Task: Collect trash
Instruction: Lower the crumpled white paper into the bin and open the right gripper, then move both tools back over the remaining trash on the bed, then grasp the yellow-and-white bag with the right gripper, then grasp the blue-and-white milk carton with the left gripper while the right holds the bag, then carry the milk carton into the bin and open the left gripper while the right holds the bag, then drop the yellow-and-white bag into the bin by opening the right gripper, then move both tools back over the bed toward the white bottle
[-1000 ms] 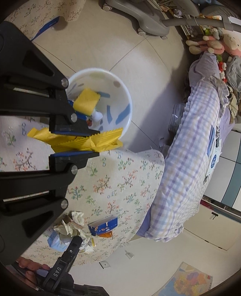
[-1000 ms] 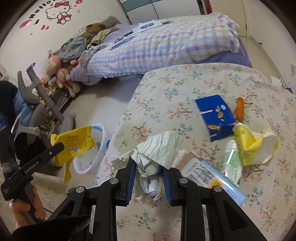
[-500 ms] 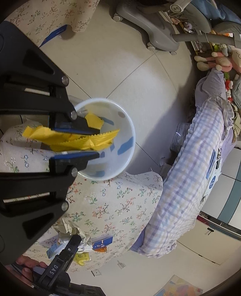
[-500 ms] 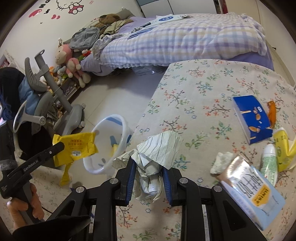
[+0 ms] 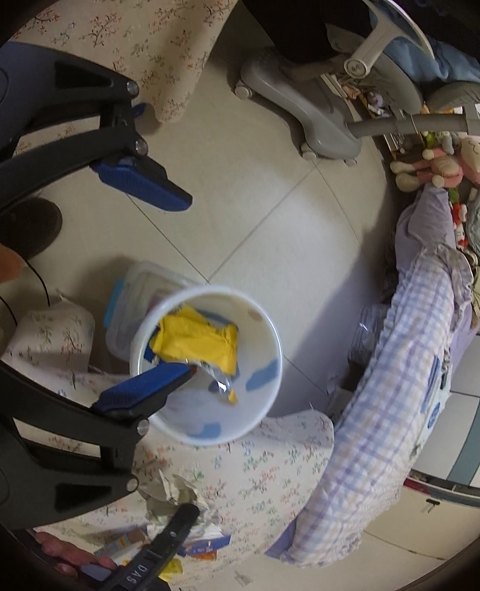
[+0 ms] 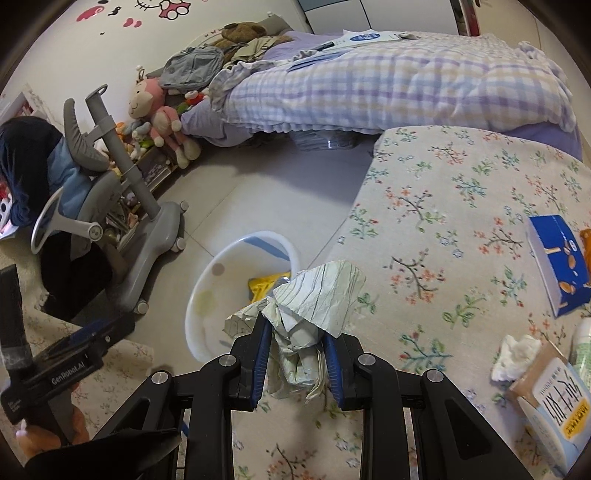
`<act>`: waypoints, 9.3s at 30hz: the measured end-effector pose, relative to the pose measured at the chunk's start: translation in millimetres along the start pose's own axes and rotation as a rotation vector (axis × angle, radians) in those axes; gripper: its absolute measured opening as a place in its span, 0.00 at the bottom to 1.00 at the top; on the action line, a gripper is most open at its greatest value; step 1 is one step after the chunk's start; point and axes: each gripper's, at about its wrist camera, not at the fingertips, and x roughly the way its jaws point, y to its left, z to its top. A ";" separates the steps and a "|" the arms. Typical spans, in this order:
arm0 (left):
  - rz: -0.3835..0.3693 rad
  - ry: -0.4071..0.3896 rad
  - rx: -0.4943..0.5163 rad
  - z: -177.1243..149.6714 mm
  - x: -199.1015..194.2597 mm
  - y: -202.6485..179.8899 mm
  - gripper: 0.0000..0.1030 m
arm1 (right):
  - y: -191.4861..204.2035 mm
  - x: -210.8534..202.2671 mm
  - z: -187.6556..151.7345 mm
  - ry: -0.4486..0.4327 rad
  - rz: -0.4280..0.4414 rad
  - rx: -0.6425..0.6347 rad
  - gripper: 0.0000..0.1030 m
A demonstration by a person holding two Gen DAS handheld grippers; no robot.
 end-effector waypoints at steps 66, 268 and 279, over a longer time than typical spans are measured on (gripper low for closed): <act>-0.072 0.025 0.136 -5.6 -7.4 -93.6 0.86 | -123.4 -106.5 2.0 -0.116 -0.266 0.129 0.70; 0.051 -0.023 0.066 -1.6 1.4 -6.2 0.92 | 10.3 -3.2 7.6 -0.084 0.014 -0.063 0.61; -0.001 -0.031 0.084 -2.7 -7.9 -26.9 0.92 | -20.1 -33.7 3.5 -0.092 -0.064 -0.055 0.61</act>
